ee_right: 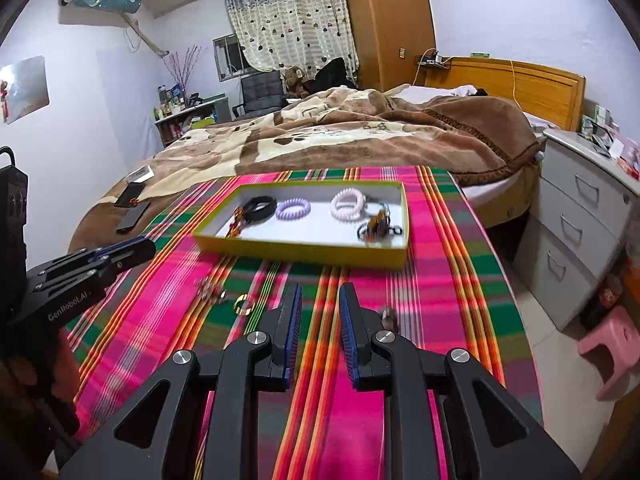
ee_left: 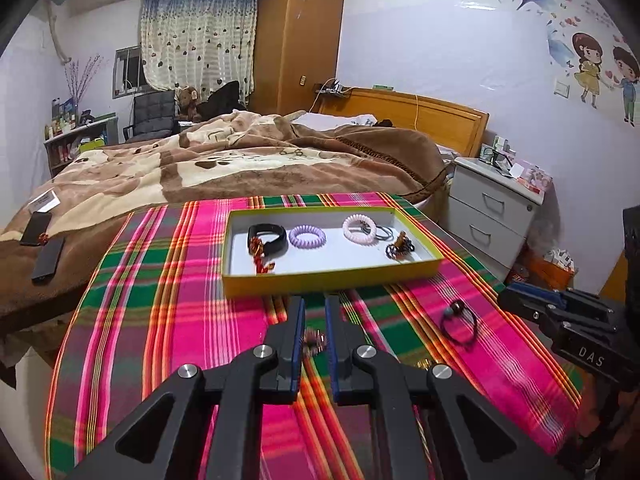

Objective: Organize jewelry
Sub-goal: 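Withdraw both open tools from the box toward the remaining jewelry, then grasp gold ring with left tool while right tool grasps black cord hair tie, then carry ring into box with left tool while right tool drops cord tie there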

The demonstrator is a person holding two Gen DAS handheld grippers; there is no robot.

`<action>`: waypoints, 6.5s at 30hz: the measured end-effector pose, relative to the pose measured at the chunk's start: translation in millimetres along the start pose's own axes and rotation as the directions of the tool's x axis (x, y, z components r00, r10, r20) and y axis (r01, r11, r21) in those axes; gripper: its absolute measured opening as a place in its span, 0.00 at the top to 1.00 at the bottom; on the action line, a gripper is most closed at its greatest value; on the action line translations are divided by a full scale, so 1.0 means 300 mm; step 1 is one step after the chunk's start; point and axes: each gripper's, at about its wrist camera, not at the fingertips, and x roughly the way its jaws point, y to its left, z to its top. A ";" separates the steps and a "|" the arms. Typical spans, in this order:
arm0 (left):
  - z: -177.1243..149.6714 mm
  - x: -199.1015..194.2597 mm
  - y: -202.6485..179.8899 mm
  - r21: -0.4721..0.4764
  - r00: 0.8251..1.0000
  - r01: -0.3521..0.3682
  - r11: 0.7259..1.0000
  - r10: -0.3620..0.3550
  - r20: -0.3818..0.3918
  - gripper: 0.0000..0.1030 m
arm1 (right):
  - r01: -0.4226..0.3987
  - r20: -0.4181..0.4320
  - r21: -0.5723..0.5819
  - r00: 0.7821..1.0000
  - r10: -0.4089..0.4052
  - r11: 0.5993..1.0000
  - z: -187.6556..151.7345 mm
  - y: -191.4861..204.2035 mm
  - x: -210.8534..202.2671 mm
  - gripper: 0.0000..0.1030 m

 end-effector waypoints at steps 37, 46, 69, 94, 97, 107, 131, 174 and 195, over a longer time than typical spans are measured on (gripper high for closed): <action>-0.174 -0.048 -0.031 0.027 0.997 0.027 0.999 -0.025 -0.070 0.90 | 0.032 -0.058 0.007 0.998 -0.031 0.999 -0.168 -0.005 -0.065 0.66; -0.145 0.016 -0.049 0.030 0.994 0.054 0.998 -0.051 -0.097 0.83 | 0.054 -0.079 0.038 0.996 -0.051 0.998 -0.143 -0.040 -0.010 0.66; -0.079 0.340 -0.066 -0.021 0.959 0.066 0.998 -0.069 -0.276 0.83 | 0.117 -0.172 0.072 0.980 -0.103 0.991 -0.046 -0.162 0.191 0.66; -0.051 0.416 -0.068 -0.019 0.951 0.024 1.000 -0.028 -0.309 0.95 | 0.064 -0.249 -0.011 0.966 -0.064 0.998 -0.015 -0.150 0.311 0.91; -0.051 0.415 -0.070 -0.013 0.951 0.024 1.000 -0.027 -0.309 0.96 | 0.062 -0.243 -0.009 0.968 -0.062 0.998 -0.016 -0.152 0.304 0.94; -0.059 0.392 -0.078 0.010 0.952 0.034 0.999 -0.030 -0.304 0.96 | 0.057 -0.226 -0.003 0.973 -0.056 0.998 -0.020 -0.149 0.277 0.96; 0.042 0.145 -0.044 -0.013 0.991 0.059 0.998 -0.060 -0.122 0.97 | 0.031 -0.083 -0.004 0.996 -0.031 1.000 0.079 -0.071 0.105 0.96; 0.276 0.488 0.064 0.028 0.991 0.019 0.999 -0.015 -0.132 0.96 | 0.004 -0.130 -0.010 0.992 -0.005 1.000 0.318 -0.061 0.469 0.96; 0.229 0.701 0.097 0.033 0.971 0.000 0.999 0.008 -0.238 0.96 | -0.006 -0.204 0.014 0.979 0.009 1.000 0.306 -0.132 0.654 0.96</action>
